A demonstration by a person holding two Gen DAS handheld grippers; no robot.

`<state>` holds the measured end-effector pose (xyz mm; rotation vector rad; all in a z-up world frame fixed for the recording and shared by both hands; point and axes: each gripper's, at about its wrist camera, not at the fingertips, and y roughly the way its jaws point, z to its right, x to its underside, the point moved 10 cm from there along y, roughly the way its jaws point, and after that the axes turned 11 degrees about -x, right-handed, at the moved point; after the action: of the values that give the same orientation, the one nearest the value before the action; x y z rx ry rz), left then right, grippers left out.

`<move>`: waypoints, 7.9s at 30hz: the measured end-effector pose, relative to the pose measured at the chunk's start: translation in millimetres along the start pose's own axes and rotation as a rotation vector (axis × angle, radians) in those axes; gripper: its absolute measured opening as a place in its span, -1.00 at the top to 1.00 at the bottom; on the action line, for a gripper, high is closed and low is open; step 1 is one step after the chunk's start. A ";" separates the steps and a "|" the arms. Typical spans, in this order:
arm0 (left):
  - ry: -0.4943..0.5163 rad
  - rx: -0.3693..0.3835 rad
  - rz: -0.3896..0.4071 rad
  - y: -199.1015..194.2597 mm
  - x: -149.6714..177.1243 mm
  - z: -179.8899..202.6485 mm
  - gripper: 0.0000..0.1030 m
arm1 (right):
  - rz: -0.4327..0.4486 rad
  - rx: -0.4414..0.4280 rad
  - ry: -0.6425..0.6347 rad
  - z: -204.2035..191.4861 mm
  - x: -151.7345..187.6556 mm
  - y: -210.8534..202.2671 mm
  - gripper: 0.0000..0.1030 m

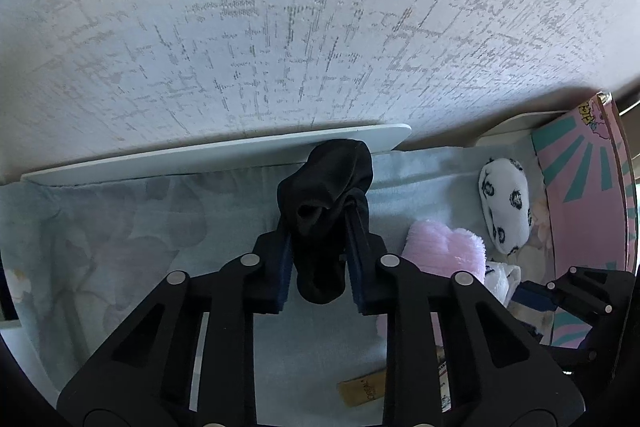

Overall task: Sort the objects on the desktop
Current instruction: 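Carry scrunchie and sock over the cardboard box, then open both tools to release scrunchie and sock into the box, then withdraw both tools from the box back over the sheet, then grasp the white tissue pack with left tool while right tool grasps second panda sock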

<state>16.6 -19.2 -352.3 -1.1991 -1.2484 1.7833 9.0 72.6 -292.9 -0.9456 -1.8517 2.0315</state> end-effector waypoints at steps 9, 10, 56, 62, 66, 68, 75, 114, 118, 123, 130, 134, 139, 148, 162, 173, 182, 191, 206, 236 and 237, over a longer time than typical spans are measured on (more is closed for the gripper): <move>-0.015 -0.019 0.047 -26.5 -5.0 -5.2 0.71 | 0.052 -0.033 -0.007 -1.2 3.4 -20.0 0.63; -0.020 -0.015 0.048 -30.1 -4.8 -5.9 0.71 | 0.057 -0.035 -0.009 -1.3 3.9 -23.1 0.63; 0.252 0.095 0.160 -135.2 -49.8 290.2 0.73 | 0.250 -0.022 0.156 151.4 76.5 -213.4 0.63; 0.285 0.072 0.111 -102.6 -46.0 318.8 0.73 | 0.200 -0.044 0.146 168.7 82.9 -200.8 0.63; 0.247 0.044 0.071 -82.2 -42.9 329.1 0.73 | 0.161 -0.048 0.107 173.9 81.7 -188.7 0.63; 0.249 0.041 0.059 -75.8 -42.4 332.4 0.73 | 0.143 -0.052 0.092 174.6 80.3 -180.9 0.63; 0.269 0.027 0.041 -64.4 -43.4 340.5 0.73 | 0.107 -0.086 0.034 169.2 77.0 -164.1 0.63; 0.226 0.246 0.098 -133.6 -41.6 348.3 -1.00 | 0.190 -0.050 -0.183 143.0 102.4 -178.8 -0.99; 0.210 0.248 0.094 -136.6 -40.2 340.2 -1.00 | 0.217 -0.052 -0.172 144.3 100.2 -183.6 -0.99; 0.164 0.305 0.059 -137.2 -36.4 327.5 -1.00 | 0.246 -0.095 -0.145 142.0 98.9 -190.4 -0.99; 0.177 0.242 0.073 -143.9 -38.1 305.1 -1.00 | 0.220 -0.113 -0.149 137.4 101.0 -190.6 -0.99; 0.172 0.221 0.086 -148.7 -37.9 292.8 -1.00 | 0.175 -0.107 -0.176 130.2 101.4 -189.2 -0.99; 0.166 0.191 0.098 -156.8 -33.1 272.9 -1.00 | 0.154 -0.076 -0.208 122.2 101.1 -190.7 -0.99; 0.119 0.142 0.126 -165.1 -27.6 226.7 -1.00 | 0.169 -0.111 -0.181 116.4 93.9 -197.8 -0.99; 0.006 0.107 0.154 -176.3 -7.4 137.4 -0.99 | 0.174 -0.115 -0.321 75.9 81.8 -207.0 -0.99; -0.112 0.060 0.180 -186.6 11.3 69.7 -0.99 | 0.157 -0.145 -0.448 25.0 68.2 -201.8 -0.99; -0.198 0.027 0.176 -179.4 43.0 26.6 -0.99 | 0.136 -0.183 -0.567 -19.1 60.2 -191.8 -0.99; -0.251 0.024 0.109 -146.9 91.1 9.5 -0.99 | 0.084 -0.216 -0.684 -50.9 62.1 -161.4 -0.99; -0.078 0.007 0.016 -63.5 120.0 85.3 -0.75 | 0.010 -0.136 -0.883 -111.6 39.2 -75.2 -0.96; -0.178 0.081 -0.040 -40.3 142.2 81.1 -0.02 | -0.022 -0.173 -0.892 -130.3 26.9 -28.2 0.42; -0.197 0.091 -0.037 -42.8 143.4 78.7 -0.02 | -0.021 -0.180 -0.891 -130.5 28.2 -29.7 0.42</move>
<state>-110.0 92.7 -346.8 -0.9624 -1.2748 1.9455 58.0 198.5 -271.9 0.0167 -2.4453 2.5320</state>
